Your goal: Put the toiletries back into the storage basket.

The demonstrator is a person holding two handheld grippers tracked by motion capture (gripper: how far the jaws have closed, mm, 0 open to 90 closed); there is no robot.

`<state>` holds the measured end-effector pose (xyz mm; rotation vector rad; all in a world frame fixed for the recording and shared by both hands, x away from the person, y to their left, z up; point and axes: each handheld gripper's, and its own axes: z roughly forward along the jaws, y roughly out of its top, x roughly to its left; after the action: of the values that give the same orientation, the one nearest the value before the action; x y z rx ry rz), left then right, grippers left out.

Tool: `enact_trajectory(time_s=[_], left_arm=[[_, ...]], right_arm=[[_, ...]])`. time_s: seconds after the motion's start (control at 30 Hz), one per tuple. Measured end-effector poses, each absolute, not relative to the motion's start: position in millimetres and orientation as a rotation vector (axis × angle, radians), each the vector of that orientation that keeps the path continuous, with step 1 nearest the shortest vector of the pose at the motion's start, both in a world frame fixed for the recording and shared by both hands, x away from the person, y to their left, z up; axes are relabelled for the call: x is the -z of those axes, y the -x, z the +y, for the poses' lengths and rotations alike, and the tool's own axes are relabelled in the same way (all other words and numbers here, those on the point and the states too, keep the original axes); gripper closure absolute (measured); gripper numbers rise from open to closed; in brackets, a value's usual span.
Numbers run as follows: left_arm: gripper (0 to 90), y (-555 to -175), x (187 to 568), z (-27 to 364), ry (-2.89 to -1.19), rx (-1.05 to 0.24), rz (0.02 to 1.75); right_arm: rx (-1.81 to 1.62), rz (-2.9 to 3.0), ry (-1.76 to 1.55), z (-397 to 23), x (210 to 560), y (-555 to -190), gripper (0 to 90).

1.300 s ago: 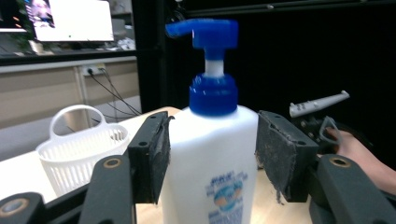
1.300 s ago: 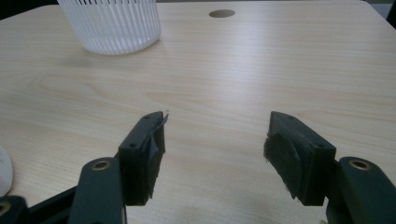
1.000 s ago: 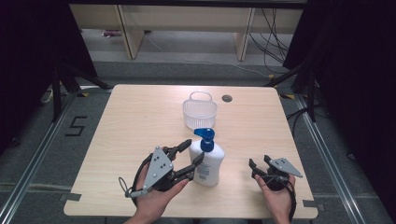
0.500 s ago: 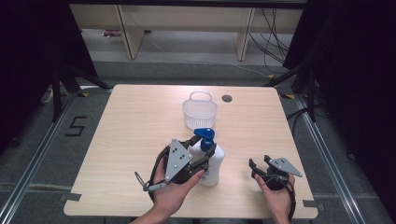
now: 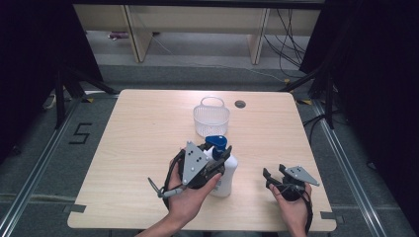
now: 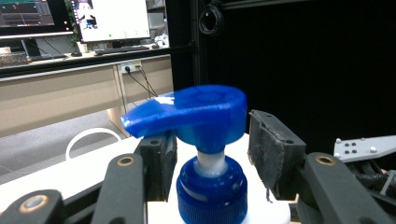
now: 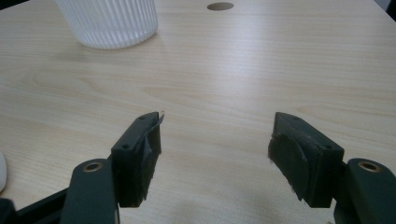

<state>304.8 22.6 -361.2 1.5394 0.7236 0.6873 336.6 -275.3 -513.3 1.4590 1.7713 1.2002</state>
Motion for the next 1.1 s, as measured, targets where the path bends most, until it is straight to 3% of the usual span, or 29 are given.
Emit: enact_trajectory(time_s=[0.27,1.1], left_arm=[[58.3,-306,360,21,-1.534,-0.702,0.747],[60.0,-317,355,31,-1.554,-0.631,0.720]], right_arm=[[-1.210,1.800,-1.437,-278,514,-339,34.1],[-1.214,1.767,-1.456,-279,515,-340,34.1]])
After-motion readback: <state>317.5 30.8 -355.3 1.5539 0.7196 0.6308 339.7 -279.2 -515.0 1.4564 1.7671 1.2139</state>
